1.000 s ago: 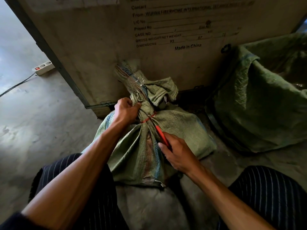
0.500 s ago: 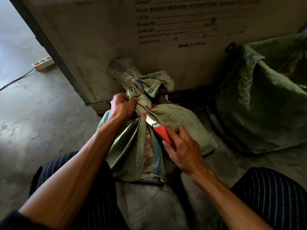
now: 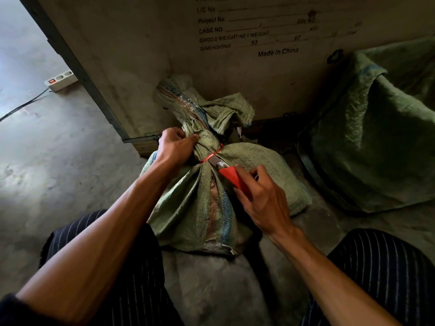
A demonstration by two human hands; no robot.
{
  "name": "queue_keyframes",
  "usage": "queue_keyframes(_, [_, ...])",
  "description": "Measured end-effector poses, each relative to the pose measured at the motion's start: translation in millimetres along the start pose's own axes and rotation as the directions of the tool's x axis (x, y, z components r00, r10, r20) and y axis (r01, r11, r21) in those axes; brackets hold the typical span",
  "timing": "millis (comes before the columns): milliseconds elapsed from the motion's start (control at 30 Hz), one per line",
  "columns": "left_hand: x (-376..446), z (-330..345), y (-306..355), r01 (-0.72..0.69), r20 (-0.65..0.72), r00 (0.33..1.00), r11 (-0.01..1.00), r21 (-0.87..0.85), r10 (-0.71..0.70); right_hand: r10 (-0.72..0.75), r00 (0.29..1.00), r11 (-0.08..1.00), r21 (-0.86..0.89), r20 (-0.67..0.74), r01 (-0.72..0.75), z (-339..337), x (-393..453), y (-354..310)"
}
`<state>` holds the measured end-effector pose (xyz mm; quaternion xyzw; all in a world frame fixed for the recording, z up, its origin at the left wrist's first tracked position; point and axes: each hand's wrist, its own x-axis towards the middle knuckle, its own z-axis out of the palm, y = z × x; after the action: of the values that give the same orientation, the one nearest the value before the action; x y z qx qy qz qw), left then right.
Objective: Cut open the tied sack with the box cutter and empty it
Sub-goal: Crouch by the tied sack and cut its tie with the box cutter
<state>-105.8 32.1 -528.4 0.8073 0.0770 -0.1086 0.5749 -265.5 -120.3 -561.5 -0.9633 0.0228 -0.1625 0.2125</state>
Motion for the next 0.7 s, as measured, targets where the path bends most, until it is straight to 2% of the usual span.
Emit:
queue_keyframes(367, [-1.0,-5.7,-9.1,0.047,-0.025,0.999,0.998,-0.036,-0.047,-0.104,0.971,0.987,-0.14,-0.217,0.074,11.1,3.7,-0.1])
queue_keyframes(433, [-4.1,-5.9,-10.0,0.058,0.018,0.998,0.998,0.009,-0.058,-0.04,0.961,0.997,-0.08,-0.275,0.019,2.0,8.3,-0.1])
queue_keyframes(533, [-20.0,1.4,-10.1,0.048,0.168,0.984,0.994,0.093,-0.064,0.068,0.899,0.998,0.03,-0.433,-0.061,-28.1,30.5,6.4])
queue_keyframes(633, [-28.4,4.7,-8.9,-0.044,0.207,0.978,0.998,0.054,0.032,0.19,0.876,0.973,0.204,-0.443,-0.108,-46.6,36.4,13.5])
queue_keyframes(700, [-27.7,2.9,-7.7,-0.101,0.2,0.975,0.995,0.002,0.099,0.351,0.832,0.921,0.321,-0.43,-0.223,-42.6,29.5,25.4])
